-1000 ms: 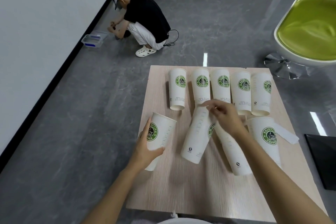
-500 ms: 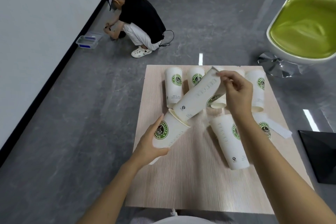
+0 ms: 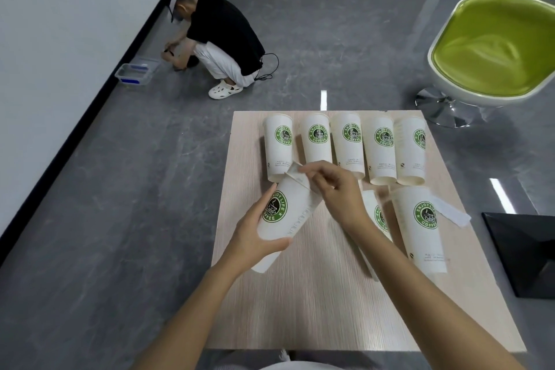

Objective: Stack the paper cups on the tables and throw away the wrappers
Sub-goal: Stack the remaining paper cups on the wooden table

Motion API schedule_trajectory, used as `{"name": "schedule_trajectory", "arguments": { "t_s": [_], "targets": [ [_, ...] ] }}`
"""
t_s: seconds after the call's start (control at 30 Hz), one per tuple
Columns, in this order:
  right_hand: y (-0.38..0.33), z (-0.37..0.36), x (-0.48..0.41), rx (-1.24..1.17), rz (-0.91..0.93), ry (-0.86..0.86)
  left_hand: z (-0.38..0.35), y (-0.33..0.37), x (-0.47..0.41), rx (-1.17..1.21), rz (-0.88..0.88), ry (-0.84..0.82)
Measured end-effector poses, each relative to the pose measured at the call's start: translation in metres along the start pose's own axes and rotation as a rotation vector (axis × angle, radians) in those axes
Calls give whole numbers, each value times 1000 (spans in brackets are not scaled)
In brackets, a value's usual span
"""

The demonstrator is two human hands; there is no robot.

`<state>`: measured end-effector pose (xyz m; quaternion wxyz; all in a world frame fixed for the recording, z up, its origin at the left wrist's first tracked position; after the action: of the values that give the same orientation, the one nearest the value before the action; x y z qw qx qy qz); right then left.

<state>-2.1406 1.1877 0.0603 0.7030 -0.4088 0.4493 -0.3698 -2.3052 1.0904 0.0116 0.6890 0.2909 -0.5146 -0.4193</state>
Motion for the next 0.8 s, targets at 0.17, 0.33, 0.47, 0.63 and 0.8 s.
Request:
{"name": "schedule_trajectory", "arguments": {
  "t_s": [0.17, 0.33, 0.47, 0.63, 0.8],
  "targets": [
    [-5, -3, 6, -46, -10, 5, -3, 3, -2, -11, -6, -12],
    [-8, -1, 8, -74, -19, 10, -5, 5, -3, -15, 1, -40],
    [-6, 5, 10, -68, -29, -21, -10, 6, -4, -18, 13, -61],
    [-1, 16, 12, -41, -33, -18, -16, 2, -5, -3, 33, -61],
    [6, 39, 9, -30, -62, 69, -19, 0, -7, 40, 61, -35]
  ]
}}
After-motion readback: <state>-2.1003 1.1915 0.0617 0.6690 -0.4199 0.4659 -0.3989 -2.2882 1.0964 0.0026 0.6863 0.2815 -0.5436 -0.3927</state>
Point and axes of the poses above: each hand's wrist, its own x-axis away from the middle knuckle, its own z-axis out of the back of the hand, y = z × x, the point moved 2 cm from there along -x, towards the middle knuckle, and after that the axes turned 14 degrees about z, right-handed, at the moved point
